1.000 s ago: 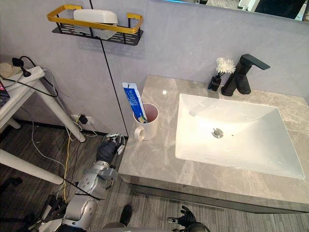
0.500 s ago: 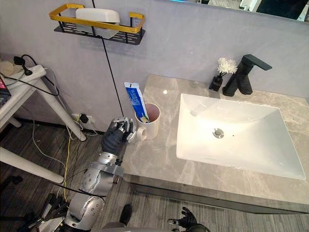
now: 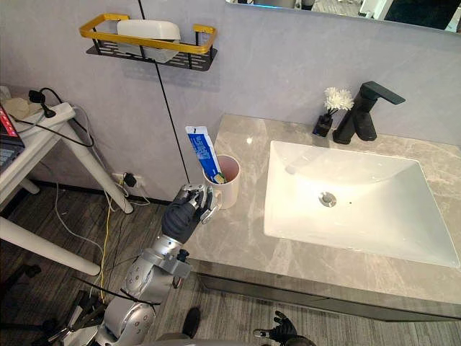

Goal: Organize washtable

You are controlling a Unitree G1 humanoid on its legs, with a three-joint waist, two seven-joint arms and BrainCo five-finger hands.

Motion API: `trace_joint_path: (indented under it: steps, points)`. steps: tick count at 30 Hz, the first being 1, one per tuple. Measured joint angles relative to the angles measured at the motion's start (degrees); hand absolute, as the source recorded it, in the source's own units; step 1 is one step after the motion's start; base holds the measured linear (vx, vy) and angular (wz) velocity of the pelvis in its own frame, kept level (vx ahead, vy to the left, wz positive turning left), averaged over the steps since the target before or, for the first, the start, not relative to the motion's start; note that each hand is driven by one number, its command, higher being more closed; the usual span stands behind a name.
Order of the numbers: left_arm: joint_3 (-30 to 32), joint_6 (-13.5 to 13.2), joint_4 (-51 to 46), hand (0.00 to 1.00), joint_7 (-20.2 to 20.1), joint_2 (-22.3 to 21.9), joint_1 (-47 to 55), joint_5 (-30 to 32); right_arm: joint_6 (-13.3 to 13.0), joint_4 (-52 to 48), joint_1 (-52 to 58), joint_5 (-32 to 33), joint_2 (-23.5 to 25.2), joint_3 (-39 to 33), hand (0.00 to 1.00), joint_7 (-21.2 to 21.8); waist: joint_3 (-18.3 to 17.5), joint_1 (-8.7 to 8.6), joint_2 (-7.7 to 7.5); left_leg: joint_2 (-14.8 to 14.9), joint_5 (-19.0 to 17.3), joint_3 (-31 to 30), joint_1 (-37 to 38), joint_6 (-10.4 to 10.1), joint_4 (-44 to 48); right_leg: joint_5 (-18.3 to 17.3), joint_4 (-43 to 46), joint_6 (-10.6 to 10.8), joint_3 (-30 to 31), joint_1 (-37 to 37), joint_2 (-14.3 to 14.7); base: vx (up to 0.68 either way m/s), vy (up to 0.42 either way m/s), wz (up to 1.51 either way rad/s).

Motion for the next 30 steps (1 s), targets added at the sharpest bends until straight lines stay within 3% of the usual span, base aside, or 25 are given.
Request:
trace_joint_path:
  steps: [11, 17, 30]
  points:
    - [0.2, 0.7, 1.3, 1.0, -0.8, 0.0, 4.1, 0.3, 0.0, -0.1, 0.0, 0.0, 0.0, 0.2, 0.0, 0.0, 0.0, 0.06, -0.02, 0.1, 0.0, 0.3, 0.1, 0.0, 0.0, 0.0, 0.0, 0.0, 0.1, 0.0, 0.0, 0.0, 0.0, 0.0]
    - [1.3, 0.7, 7.1, 1.0, -0.1, -0.2, 3.7, 4.2, 0.1, -0.9, 0.0, -0.1, -0.2, 1.4, 0.0, 0.0, 0.0, -0.05, -0.05, 0.2, 0.0, 0.4, 0.6, -0.1, 0.0, -0.1, 0.0, -0.2, 0.2, 0.1, 0.2, 0.0, 0.0, -0.02]
    - [4.0, 0.6, 16.8, 1.0, 1.6, -0.2, -4.5, 9.6, 0.7, -2.8, 0.2, -0.1, 0.0, 3.0, 0.0, 0.1, 0.3, -0.51, -0.62, 0.5, 0.0, 1.3, 0.8, -0.1, -0.2, -0.1, -0.4, -0.4, 0.7, 0.0, 0.5, 0.0, 0.0, -0.01]
